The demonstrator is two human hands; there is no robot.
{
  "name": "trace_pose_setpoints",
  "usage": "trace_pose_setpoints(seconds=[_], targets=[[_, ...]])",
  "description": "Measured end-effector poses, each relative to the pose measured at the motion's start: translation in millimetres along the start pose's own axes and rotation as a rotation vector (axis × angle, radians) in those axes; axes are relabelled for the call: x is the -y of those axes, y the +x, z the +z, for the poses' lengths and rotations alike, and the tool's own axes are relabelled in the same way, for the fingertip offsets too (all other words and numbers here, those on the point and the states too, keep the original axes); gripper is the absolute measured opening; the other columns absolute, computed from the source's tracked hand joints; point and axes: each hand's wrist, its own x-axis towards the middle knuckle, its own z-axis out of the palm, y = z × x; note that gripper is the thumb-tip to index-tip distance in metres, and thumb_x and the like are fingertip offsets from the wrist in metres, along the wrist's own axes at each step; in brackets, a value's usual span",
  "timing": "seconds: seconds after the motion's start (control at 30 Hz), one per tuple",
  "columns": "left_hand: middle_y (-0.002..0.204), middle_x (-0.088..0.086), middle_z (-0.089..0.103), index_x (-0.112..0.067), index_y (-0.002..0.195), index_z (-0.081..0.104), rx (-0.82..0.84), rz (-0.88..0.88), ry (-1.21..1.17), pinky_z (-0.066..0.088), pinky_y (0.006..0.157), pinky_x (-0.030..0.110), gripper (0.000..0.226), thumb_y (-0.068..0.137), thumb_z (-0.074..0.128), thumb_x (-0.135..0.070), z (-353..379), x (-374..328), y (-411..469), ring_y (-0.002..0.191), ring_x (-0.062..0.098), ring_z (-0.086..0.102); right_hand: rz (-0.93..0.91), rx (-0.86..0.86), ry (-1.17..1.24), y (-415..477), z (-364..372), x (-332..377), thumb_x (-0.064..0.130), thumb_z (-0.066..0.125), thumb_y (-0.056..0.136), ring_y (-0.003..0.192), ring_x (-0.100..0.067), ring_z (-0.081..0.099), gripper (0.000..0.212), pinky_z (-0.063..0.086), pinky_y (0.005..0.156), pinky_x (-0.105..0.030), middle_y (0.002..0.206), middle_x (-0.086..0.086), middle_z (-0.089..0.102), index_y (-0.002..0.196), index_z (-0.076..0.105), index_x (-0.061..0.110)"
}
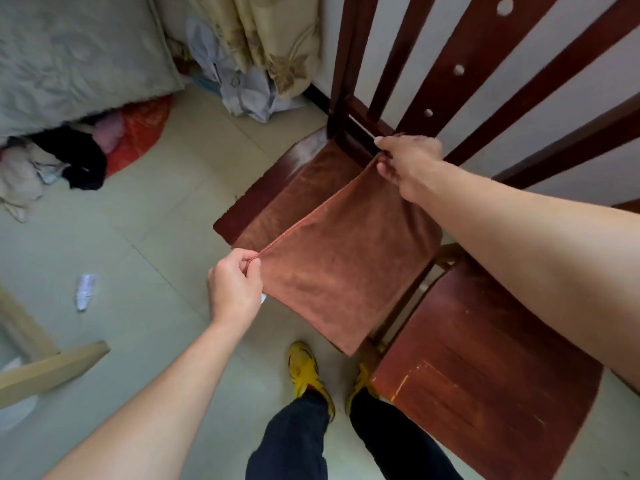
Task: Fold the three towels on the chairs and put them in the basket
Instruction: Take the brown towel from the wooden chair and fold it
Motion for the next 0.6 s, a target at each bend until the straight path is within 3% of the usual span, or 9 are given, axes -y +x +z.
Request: trace_pose_setpoints(seconds=[0.2, 0.33, 0.47, 0.6], targets=[[0.061, -0.006, 0.057, -0.014, 0.082, 0.063, 0.122, -0.114, 0.084, 0.041, 0.068, 0.027, 0.010, 0.089, 0.058, -0.009, 17, 32, 58, 0.071, 0.024, 0.058, 0.046, 0.013, -0.061, 43, 47, -18, 0.003, 0.073, 0.082, 0.047, -0.008, 0.054, 0.018, 0.052, 0.044, -0.019, 0.064, -0.005, 0.058, 0.078, 0.057, 0.008], [0.063, -0.006, 0.056, -0.014, 0.084, 0.061, 0.236, -0.177, 0.091, 0.039, 0.069, 0.026, 0.010, 0.090, 0.057, -0.008, 31, 55, 97, 0.072, 0.022, 0.056, 0.091, -0.029, -0.094, 82, 80, -34, 0.004, 0.073, 0.083, 0.045, -0.008, 0.055, 0.013, 0.051, 0.045, -0.020, 0.066, -0.005, 0.060, 0.089, 0.061, 0.004], [0.064, -0.004, 0.057, -0.013, 0.081, 0.060, 0.328, -0.250, 0.104, 0.037, 0.066, 0.023, 0.010, 0.089, 0.058, -0.007, 39, 78, 129, 0.069, 0.019, 0.055, 0.139, -0.059, -0.126, 115, 118, -56, 0.004, 0.071, 0.084, 0.045, -0.008, 0.054, 0.013, 0.050, 0.042, -0.019, 0.066, -0.006, 0.060, 0.079, 0.060, 0.008], [0.060, -0.003, 0.057, -0.011, 0.077, 0.061, 0.378, -0.271, 0.107, 0.037, 0.062, 0.022, 0.011, 0.087, 0.060, -0.007, 43, 87, 146, 0.061, 0.016, 0.054, 0.168, -0.077, -0.170, 134, 138, -68, 0.005, 0.069, 0.086, 0.045, -0.008, 0.055, 0.006, 0.051, 0.042, -0.019, 0.068, -0.006, 0.061, 0.086, 0.063, 0.008]])
